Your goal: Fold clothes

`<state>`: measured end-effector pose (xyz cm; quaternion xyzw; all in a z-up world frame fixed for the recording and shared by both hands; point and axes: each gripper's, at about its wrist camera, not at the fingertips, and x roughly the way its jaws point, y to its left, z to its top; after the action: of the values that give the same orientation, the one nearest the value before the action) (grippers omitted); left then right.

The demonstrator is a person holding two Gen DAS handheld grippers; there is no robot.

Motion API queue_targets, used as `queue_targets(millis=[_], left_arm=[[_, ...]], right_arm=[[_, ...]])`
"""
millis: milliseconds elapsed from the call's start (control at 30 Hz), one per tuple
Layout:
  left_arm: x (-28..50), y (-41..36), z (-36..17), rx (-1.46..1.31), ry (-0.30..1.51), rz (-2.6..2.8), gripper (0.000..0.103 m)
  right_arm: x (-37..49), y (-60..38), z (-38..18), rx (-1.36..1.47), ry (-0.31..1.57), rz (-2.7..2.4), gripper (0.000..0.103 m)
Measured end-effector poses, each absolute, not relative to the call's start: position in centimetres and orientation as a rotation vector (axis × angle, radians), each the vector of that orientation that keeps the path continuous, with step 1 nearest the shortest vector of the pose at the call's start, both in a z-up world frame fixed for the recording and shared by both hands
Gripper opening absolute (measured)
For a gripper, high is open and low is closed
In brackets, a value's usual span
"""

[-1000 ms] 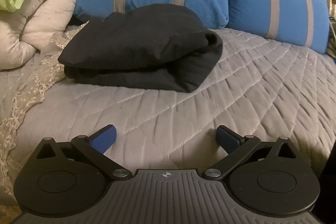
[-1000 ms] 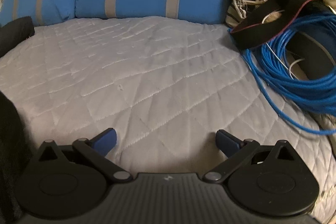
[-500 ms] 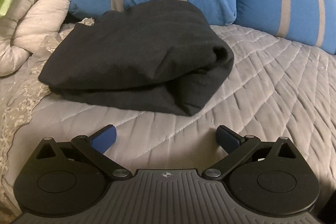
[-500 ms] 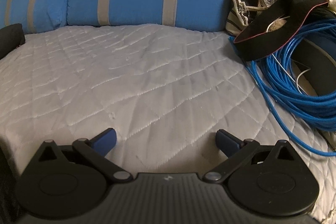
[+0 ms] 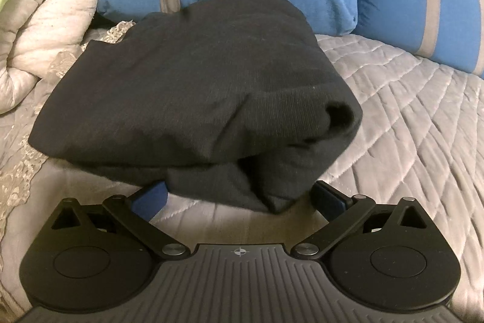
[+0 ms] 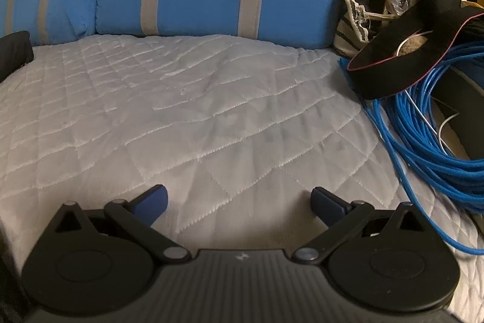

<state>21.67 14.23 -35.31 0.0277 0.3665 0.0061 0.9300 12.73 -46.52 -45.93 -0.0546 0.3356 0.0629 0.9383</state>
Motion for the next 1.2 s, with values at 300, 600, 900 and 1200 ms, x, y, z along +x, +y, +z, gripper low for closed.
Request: queue_targets(millis=[300, 600, 900, 1200], left_arm=[[22.9, 13.8, -35.7, 0.056, 0.740, 0.049, 0.103], [23.5, 13.9, -36.0, 0.097, 0.709, 0.007, 0.103], [23.0, 13.9, -36.8, 0.088, 0.608, 0.005, 0.103], [23.0, 14.0, -37.2, 0.071, 0.579, -0.001, 0.103]], right_arm=[[14.3, -46.5, -45.8, -0.083, 0.686, 0.130, 0.103], [14.7, -46.5, -46.2, -0.055, 0.626, 0.126, 0.103], [14.5, -46.5, -47.1, 0.003, 0.540, 0.104, 0.103], [13.8, -46.7, -47.6, 0.012, 0.485, 0.105, 0.103]])
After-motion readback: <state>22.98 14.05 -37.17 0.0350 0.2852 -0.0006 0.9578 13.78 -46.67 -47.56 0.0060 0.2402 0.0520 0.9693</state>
